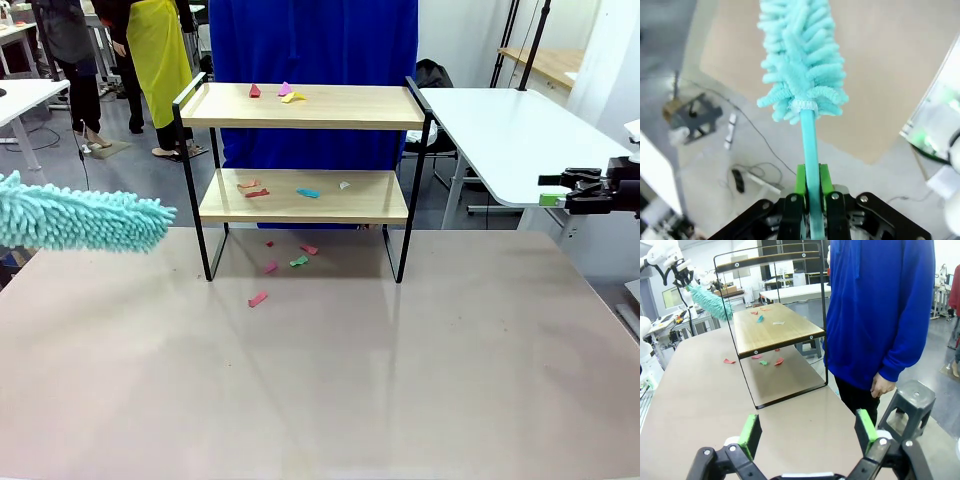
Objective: Clean the shelf.
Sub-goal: Clean the specific section of the Shelf indicated by the human with the Duster.
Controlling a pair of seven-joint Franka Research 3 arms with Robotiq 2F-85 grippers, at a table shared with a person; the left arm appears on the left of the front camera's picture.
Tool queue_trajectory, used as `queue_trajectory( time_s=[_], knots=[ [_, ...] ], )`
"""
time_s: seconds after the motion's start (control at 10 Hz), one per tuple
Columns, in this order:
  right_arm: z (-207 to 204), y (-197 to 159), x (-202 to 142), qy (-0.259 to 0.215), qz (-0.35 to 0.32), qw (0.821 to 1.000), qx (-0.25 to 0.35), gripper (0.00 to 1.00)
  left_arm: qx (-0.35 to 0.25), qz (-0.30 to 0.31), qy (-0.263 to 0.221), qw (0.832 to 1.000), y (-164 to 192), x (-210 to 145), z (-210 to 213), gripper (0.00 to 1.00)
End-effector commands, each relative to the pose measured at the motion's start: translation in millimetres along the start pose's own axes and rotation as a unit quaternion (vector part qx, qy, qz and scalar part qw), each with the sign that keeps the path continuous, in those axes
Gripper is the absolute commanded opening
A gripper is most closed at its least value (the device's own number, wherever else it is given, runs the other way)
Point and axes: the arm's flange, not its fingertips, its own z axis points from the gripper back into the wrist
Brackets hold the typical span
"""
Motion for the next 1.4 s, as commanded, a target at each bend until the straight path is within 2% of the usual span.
queue_trajectory(
  time_s=[0.0, 0.1, 0.2, 0.3, 0.5, 0.6, 1.3],
  knots=[
    [-2, 5, 3, 0.000, 0.003, 1.000, -0.002, 1.00, -0.022, -0.134, 0.005, 0.991, -5, 6, 8, 0.13],
    [-2, 5, 3, 0.000, 0.003, 1.000, -0.002, 1.00, -0.032, -0.171, 0.007, 0.985, -11, 16, 7, 0.13],
    [-2, 5, 3, 0.000, 0.003, 1.000, -0.002, 1.00, -0.050, -0.194, -0.018, 0.980, -13, 25, 6, 0.13],
    [-2, 5, 3, 0.000, 0.003, 1.000, -0.002, 1.00, -0.043, -0.216, -0.005, 0.975, -14, 29, -2, 0.13],
    [-2, 5, 3, 0.000, 0.003, 1.000, -0.002, 1.00, -0.044, -0.222, 0.004, 0.974, -11, 39, -20, 0.13],
    [-2, 5, 3, 0.000, 0.003, 1.000, -0.002, 1.00, -0.048, -0.212, 0.000, 0.976, -20, 37, -4, 0.13],
    [-2, 5, 3, 0.000, 0.003, 1.000, -0.002, 1.00, -0.048, -0.212, 0.000, 0.976, -20, 37, -4, 0.13]
  ],
)
